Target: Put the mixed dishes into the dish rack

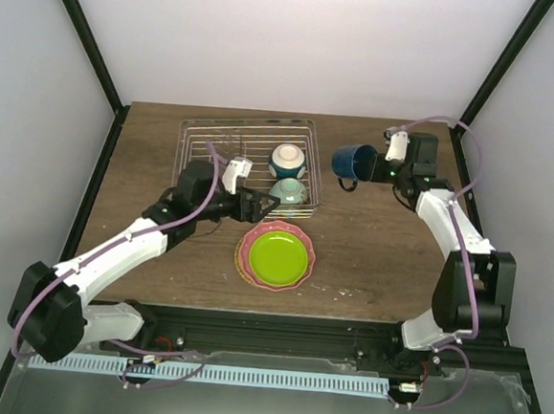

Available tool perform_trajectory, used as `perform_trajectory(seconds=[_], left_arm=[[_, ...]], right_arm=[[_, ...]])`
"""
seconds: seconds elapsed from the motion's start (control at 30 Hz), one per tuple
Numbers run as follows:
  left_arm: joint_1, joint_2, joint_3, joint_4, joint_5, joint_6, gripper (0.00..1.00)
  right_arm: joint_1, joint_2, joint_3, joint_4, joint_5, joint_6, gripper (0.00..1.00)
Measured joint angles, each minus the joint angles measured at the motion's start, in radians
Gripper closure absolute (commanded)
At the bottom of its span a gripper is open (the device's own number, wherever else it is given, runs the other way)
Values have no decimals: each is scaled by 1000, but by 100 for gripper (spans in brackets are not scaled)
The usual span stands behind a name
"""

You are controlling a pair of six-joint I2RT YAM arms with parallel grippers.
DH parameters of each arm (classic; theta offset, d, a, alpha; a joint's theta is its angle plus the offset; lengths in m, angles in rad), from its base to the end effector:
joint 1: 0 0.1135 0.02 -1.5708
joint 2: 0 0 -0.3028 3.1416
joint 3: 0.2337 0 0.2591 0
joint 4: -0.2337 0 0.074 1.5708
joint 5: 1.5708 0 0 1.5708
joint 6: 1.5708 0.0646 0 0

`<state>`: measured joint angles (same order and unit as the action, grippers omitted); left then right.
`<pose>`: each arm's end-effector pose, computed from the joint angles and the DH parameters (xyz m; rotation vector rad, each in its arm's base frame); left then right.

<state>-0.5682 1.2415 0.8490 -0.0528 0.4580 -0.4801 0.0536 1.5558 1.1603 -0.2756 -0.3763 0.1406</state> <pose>0.2350 -0.1839 0.3022 0.4066 2.1140 -1.1022 0.3744 0.0439 0.2911 -0.1078 2.2355 0.5267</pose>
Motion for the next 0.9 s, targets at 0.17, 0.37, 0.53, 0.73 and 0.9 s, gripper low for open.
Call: perform_trajectory(seconds=[0.17, 0.37, 0.53, 0.73, 0.9], left_arm=[[0, -45, -76, 187, 67, -77, 22], [-1, -1, -190, 451, 155, -175, 25], [-1, 29, -235, 575, 196, -200, 25], [-2, 56, -257, 694, 236, -216, 36], [-5, 71, -270, 764, 262, -240, 43]], right_arm=[[0, -124, -169, 254, -176, 66, 99], [2, -173, -384, 609, -382, 241, 99], [24, -173, -428, 824, -498, 360, 99], [108, -173, -431, 1022, -554, 450, 99], [175, -150, -438, 1125, -574, 494, 99]])
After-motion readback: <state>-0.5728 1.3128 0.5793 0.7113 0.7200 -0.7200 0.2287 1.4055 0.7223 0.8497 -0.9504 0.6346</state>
